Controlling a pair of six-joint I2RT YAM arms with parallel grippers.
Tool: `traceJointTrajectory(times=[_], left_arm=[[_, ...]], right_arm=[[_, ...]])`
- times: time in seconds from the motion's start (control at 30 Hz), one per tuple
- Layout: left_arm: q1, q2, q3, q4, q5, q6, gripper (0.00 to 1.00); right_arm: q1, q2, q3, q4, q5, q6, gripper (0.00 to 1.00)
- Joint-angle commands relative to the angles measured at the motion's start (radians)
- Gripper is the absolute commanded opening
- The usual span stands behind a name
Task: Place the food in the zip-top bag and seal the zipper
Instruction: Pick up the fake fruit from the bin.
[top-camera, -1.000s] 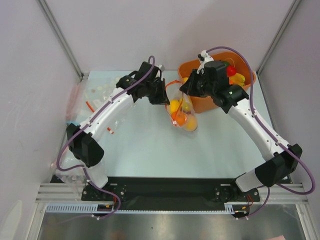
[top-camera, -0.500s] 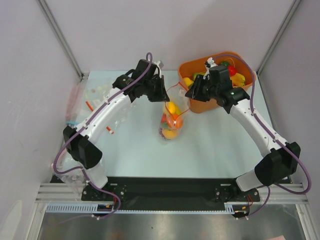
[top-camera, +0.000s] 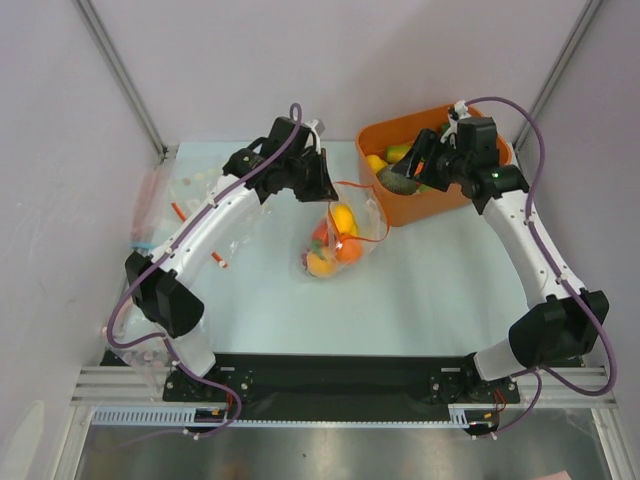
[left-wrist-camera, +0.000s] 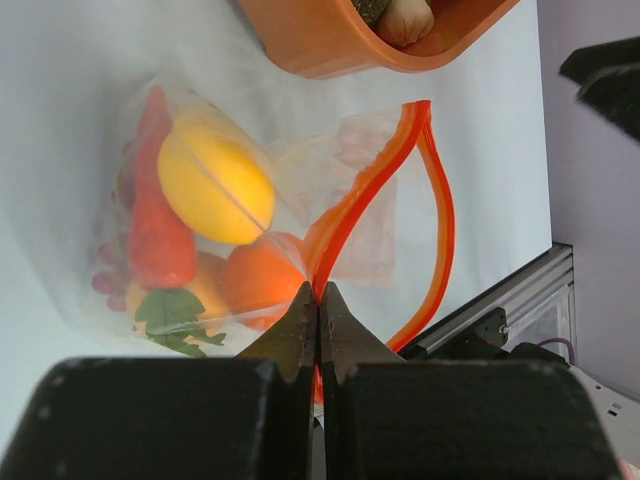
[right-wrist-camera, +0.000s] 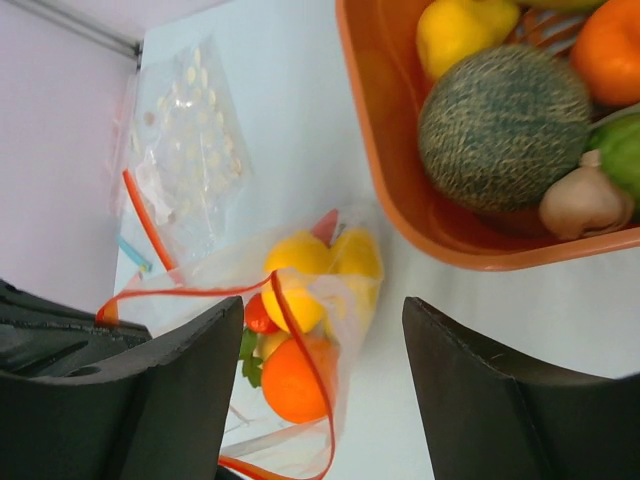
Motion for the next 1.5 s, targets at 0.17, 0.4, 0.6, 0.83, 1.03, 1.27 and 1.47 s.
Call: traceJointTrajectory(times=[0.17, 0.4, 0.6, 0.83, 1.03, 1.27, 1.47], left_arm=[[0.015, -0.035, 0.021, 0.051, 0.009, 0.003, 0.00], [0.017, -0.039, 0.054, 0.024, -0.028, 0.041, 0.00], [0.015, -0.048, 0.045, 0.027, -0.033, 0.053, 0.00], [0.015, -0.060, 0.031, 0.028, -0.045, 0.075, 0.00], [0.015, -0.078, -0.005, 0.039, -0.033, 0.073, 0.00], [0.015, -0.095, -0.031, 0.033, -0.041, 0.079, 0.00], [0.015, -0.103, -0.051, 0.021, -0.045, 0.075, 0.00]], right_arm=[[-0.118, 0.049, 0.153, -0.040, 0.033, -0.008, 0.70], [-0.175, 0.195, 0.295, -0.080, 0.236, 0.059, 0.72], [-0.235, 0.382, 0.442, -0.053, 0.273, 0.113, 0.72], [-0.284, 0.598, 0.680, -0.132, 0.365, 0.125, 0.95], [-0.295, 0.750, 0.796, -0.119, 0.443, 0.155, 1.00], [-0.296, 0.858, 0.852, -0.071, 0.500, 0.185, 1.00], [-0.295, 0.910, 0.831, 0.039, 0.546, 0.188, 1.00]])
